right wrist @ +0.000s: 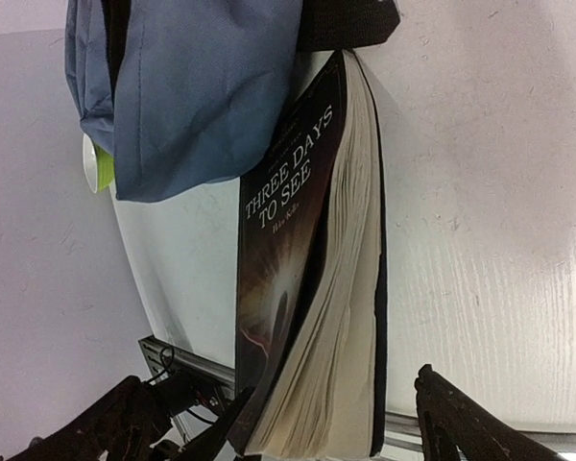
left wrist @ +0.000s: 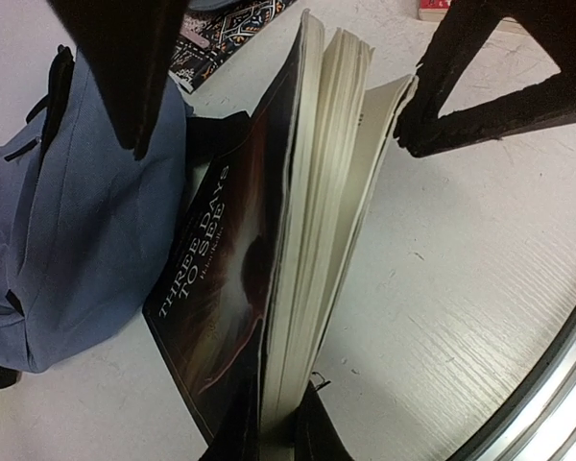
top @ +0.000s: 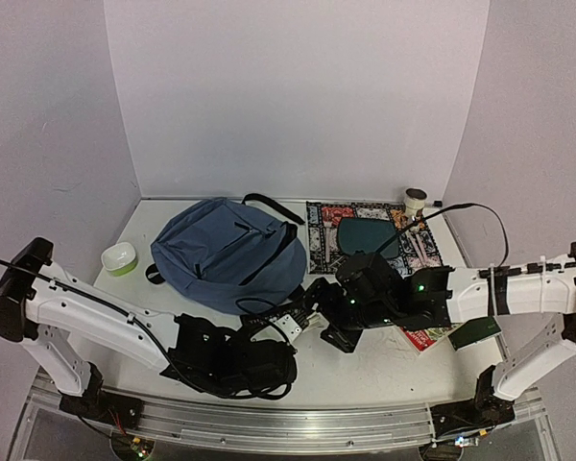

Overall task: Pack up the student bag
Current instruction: Pass from the left arm to the right, then pick up the largest pocket of the bag from the student bag.

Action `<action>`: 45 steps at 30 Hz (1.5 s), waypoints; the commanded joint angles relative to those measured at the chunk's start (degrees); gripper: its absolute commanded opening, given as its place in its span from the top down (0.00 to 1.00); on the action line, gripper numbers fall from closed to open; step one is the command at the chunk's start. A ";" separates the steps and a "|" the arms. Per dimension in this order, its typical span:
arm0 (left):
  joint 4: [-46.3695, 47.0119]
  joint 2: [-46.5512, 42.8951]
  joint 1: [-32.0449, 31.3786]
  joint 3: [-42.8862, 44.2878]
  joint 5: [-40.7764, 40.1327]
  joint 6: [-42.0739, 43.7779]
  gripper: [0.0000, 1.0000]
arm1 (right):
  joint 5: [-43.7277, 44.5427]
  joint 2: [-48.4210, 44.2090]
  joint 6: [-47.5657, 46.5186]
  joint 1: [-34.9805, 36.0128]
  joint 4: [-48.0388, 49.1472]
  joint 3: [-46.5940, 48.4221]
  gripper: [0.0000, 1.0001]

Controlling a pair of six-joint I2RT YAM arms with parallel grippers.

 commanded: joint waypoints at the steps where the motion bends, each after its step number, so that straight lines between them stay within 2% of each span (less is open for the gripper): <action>1: 0.81 1.38 -0.13 3.79 0.39 -4.86 1.00 | 0.65 2.67 4.29 1.20 0.75 0.20 0.09; 10: 0.64 1.23 -0.13 3.96 0.06 -6.74 1.00 | 2.35 3.21 9.43 1.48 2.78 -2.92 0.35; 14: 0.66 1.23 -0.13 4.15 0.31 -6.90 1.00 | 2.23 3.76 9.25 1.46 3.53 -2.76 0.54; 18: 0.65 0.70 -0.13 4.20 1.14 -6.98 0.98 | 2.55 3.35 8.93 1.48 3.62 -2.80 0.77; 21: 0.66 -0.19 -0.13 4.23 1.49 -6.85 0.91 | 3.49 1.86 8.83 1.49 3.62 -3.34 0.96; 22: 0.66 -0.50 -0.13 4.25 1.55 -6.75 0.87 | 3.83 1.25 8.77 1.49 3.58 -3.56 0.99; 28: 0.51 -5.44 -0.13 3.77 1.56 -7.03 0.66 | 7.54 -4.42 6.95 1.49 0.73 -4.56 1.00; 35: -0.21 -11.10 1.57 3.90 0.90 -5.40 0.45 | 14.36 -12.09 3.35 1.34 -12.21 -3.88 1.00; 42: -0.83 -16.19 11.50 3.21 5.02 -2.89 0.31 | 21.37 -18.87 -0.99 1.30 -25.07 -1.36 1.00; 45: -0.84 -16.86 15.87 3.28 5.45 -0.63 0.26 | 24.55 -20.78 -2.76 1.33 -27.38 -0.24 1.00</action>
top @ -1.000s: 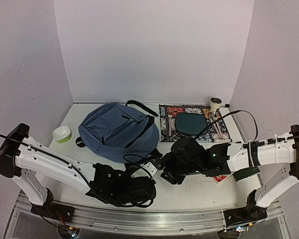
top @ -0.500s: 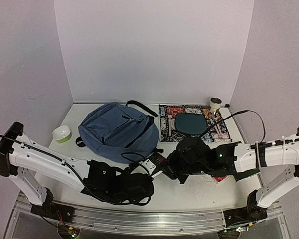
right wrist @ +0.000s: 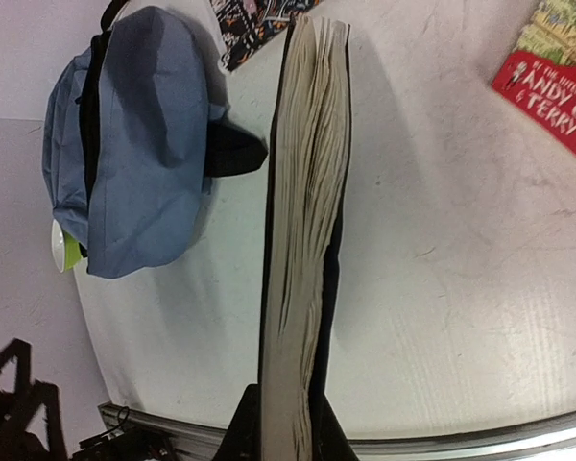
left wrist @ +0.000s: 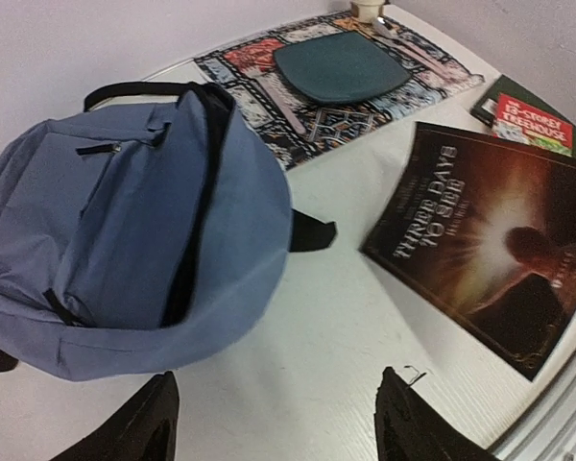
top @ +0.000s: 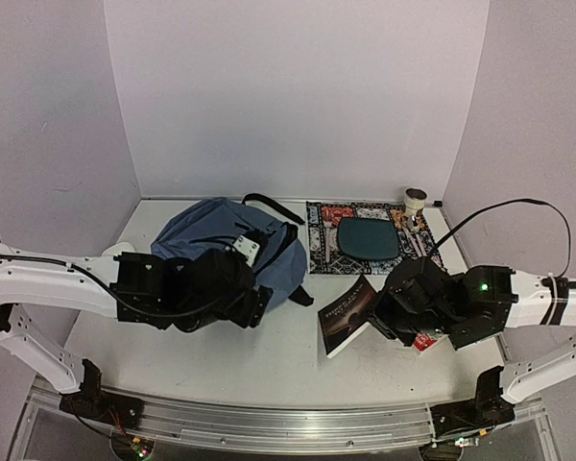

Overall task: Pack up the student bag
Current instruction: Pick up the largest pocket of the bag from the student bag.

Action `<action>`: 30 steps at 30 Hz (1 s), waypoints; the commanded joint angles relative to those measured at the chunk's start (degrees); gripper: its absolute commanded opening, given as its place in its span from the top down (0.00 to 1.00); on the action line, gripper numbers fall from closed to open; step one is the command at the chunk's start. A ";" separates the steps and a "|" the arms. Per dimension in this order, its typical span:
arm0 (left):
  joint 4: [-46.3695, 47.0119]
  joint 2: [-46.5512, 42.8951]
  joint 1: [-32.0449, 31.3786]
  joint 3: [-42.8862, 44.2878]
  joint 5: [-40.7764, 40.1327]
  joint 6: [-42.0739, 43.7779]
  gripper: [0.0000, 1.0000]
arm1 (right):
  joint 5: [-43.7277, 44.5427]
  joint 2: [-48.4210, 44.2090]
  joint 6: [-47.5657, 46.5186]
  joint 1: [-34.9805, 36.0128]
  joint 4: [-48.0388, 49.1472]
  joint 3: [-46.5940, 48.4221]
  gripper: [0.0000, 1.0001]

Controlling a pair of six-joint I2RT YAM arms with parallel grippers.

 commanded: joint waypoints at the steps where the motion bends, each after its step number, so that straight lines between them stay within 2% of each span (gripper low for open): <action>1: -0.24 -2.40 6.56 1.76 2.19 4.05 0.25 | 9.05 -3.61 -4.90 -0.22 -6.43 4.11 1.00; 6: -0.16 1.48 15.70 4.04 11.16 6.56 0.20 | 12.10 -2.91 -9.28 -0.22 -6.46 6.88 1.00; 16: 1.09 11.41 25.26 11.03 24.30 10.34 0.17 | 13.22 0.65 -14.34 -0.24 -5.96 11.23 1.00; 24: 2.93 18.95 28.46 17.62 33.83 13.37 0.13 | 13.24 -0.47 -13.84 -0.22 -5.10 10.04 1.00; 27: 2.92 20.56 28.46 18.90 34.50 14.11 0.13 | 13.16 -1.07 -13.40 -0.25 -4.68 9.55 1.00; 30: 2.85 22.27 28.55 19.58 31.54 15.15 0.13 | 13.17 -1.48 -13.29 -0.25 -4.17 9.07 1.00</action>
